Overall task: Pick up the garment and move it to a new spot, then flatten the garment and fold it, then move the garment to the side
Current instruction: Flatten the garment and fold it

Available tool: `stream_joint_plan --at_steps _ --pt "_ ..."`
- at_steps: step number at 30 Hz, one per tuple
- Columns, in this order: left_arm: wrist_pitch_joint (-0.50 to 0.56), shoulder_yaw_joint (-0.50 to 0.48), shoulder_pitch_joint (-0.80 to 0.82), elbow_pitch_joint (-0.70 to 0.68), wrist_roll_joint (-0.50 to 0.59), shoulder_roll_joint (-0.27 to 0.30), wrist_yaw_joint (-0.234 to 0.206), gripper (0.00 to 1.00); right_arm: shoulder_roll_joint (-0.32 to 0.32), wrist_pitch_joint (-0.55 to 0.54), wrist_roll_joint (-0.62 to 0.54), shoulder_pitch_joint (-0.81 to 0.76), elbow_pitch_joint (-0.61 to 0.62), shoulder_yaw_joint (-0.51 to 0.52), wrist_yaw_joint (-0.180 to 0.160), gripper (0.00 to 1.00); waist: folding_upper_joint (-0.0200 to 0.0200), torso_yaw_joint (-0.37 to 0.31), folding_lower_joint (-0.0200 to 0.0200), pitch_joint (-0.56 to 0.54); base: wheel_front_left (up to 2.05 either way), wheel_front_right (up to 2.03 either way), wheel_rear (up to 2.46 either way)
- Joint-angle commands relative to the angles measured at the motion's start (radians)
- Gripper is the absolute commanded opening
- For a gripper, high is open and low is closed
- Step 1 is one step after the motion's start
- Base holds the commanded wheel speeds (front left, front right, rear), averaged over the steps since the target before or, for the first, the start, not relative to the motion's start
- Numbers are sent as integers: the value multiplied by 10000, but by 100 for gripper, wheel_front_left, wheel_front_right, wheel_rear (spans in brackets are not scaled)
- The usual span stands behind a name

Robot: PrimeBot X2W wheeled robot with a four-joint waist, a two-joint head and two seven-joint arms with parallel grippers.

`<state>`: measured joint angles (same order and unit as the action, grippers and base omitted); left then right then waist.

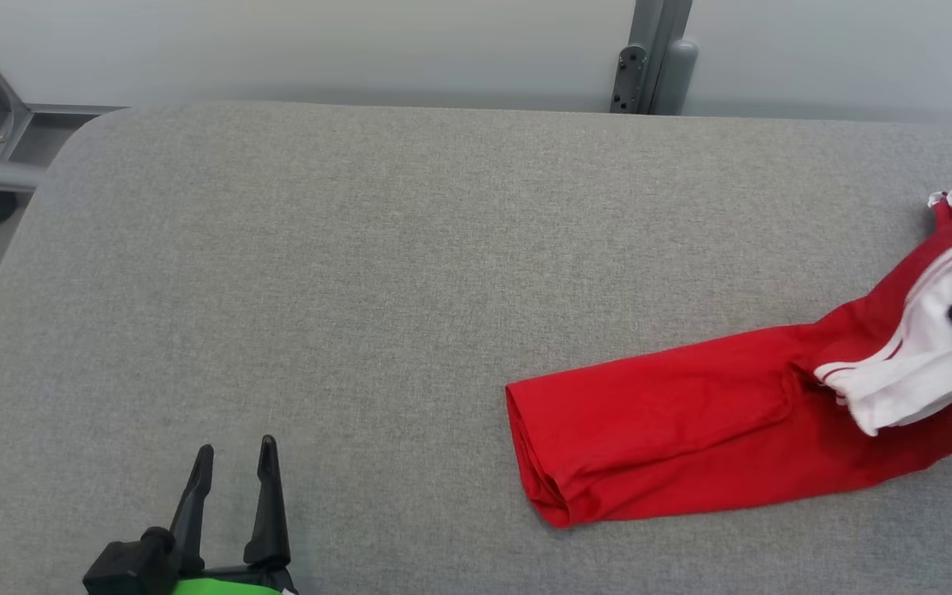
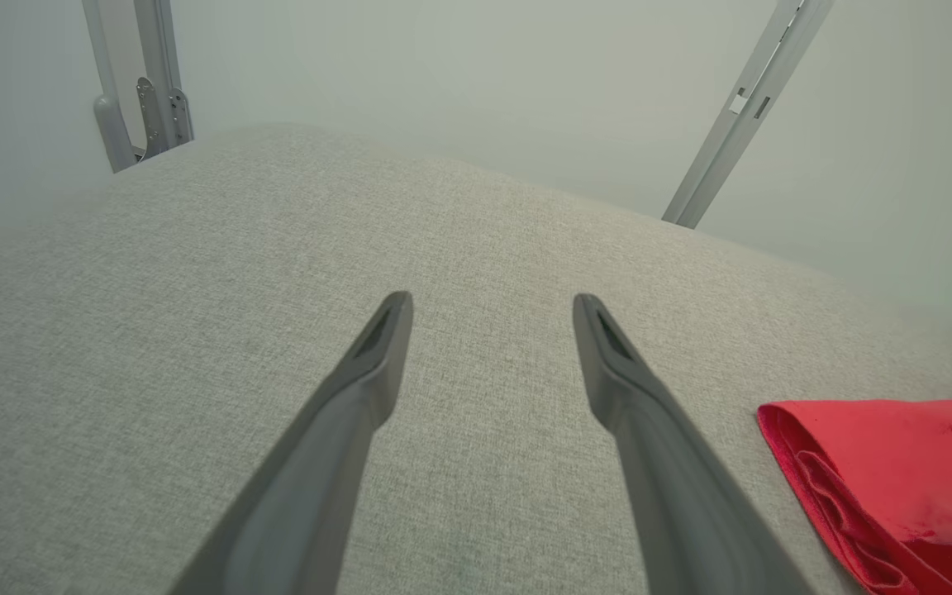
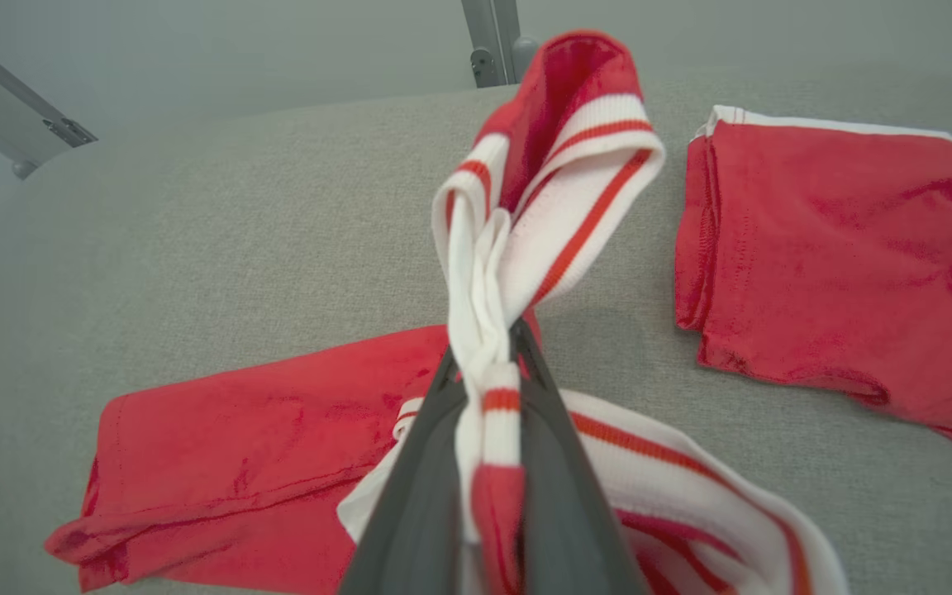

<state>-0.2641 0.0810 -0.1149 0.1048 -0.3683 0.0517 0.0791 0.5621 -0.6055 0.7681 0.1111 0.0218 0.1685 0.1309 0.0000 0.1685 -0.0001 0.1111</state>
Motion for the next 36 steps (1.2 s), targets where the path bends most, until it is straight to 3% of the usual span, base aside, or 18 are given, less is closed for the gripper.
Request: stream_joint_plan --at_steps 1,7,11,16,25,36 --pt "2 71 -48 31 -33 -12 2 100 -192 -58 8 -139 393 -457 -5 0 0 -81 1 111 0 0 0" --pt "4 396 388 82 -131 -9 -25 100 -1305 127 -312 -24 1229 -3089 -5 0 0 -58 1 399 0 0 0" --pt "2 571 626 175 -151 -10 -24 100 -2297 815 -624 348 644 -4483 -3 0 0 59 1 605 0 0 0" --pt "2 638 814 269 -154 -9 -13 100 -3236 1663 -790 722 -391 -5366 -3 0 0 246 1 735 0 0 0" --pt "2 712 872 395 -227 -10 -82 100 -3686 2416 -858 764 -1386 -5822 -3 0 0 460 1 776 0 0 0" --pt "2 665 872 492 -153 -10 -97 100 -3619 2439 -653 826 -1550 -6355 -3 0 0 253 1 637 0 0 0"
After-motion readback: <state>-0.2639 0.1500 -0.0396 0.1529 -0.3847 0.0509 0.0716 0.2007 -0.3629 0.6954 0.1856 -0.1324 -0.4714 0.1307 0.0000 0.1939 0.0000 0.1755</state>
